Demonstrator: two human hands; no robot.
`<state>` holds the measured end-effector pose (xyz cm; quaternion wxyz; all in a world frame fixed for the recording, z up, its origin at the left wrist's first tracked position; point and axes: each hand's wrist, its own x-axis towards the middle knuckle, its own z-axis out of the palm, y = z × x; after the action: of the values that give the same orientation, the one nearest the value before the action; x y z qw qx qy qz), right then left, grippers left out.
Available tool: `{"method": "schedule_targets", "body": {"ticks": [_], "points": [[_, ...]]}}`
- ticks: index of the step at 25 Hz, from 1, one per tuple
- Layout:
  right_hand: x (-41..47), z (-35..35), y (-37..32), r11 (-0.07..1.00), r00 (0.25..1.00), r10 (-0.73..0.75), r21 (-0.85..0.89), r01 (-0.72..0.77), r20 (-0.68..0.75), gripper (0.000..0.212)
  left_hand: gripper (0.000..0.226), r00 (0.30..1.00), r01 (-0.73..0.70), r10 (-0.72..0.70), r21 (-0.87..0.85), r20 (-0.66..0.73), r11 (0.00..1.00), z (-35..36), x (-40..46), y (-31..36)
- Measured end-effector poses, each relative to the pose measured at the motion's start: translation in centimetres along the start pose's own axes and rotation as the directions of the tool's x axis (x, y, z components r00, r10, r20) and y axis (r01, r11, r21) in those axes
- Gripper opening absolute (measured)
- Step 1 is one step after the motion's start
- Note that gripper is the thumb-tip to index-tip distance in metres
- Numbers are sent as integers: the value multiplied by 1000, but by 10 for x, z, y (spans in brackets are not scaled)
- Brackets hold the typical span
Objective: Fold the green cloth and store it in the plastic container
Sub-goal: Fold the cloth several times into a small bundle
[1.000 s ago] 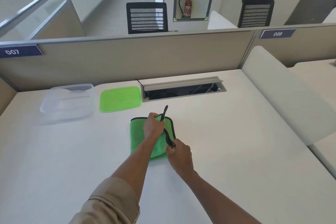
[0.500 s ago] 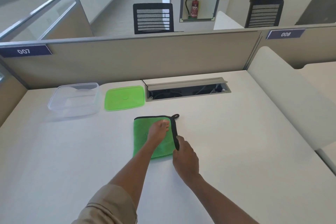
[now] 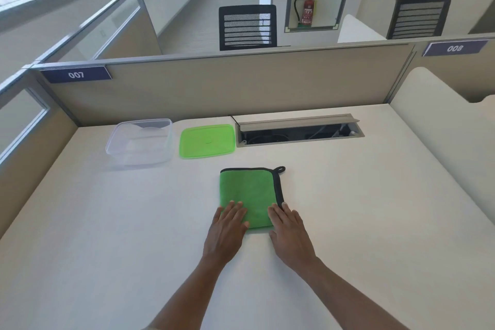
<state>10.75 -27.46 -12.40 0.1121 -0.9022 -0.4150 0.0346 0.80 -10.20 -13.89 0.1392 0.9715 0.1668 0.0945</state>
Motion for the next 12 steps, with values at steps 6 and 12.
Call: {"method": "schedule_targets", "body": {"ticks": [6,12], "points": [[0,6,3,999,995,-4,-52,10,100,61,63,987,-92,90,14,130,996,-7,-4,-15],[5,3,-3,998,998,11,-67,-7,62,60,53,967,-118,99,68,236,991,-12,8,-14]]}}
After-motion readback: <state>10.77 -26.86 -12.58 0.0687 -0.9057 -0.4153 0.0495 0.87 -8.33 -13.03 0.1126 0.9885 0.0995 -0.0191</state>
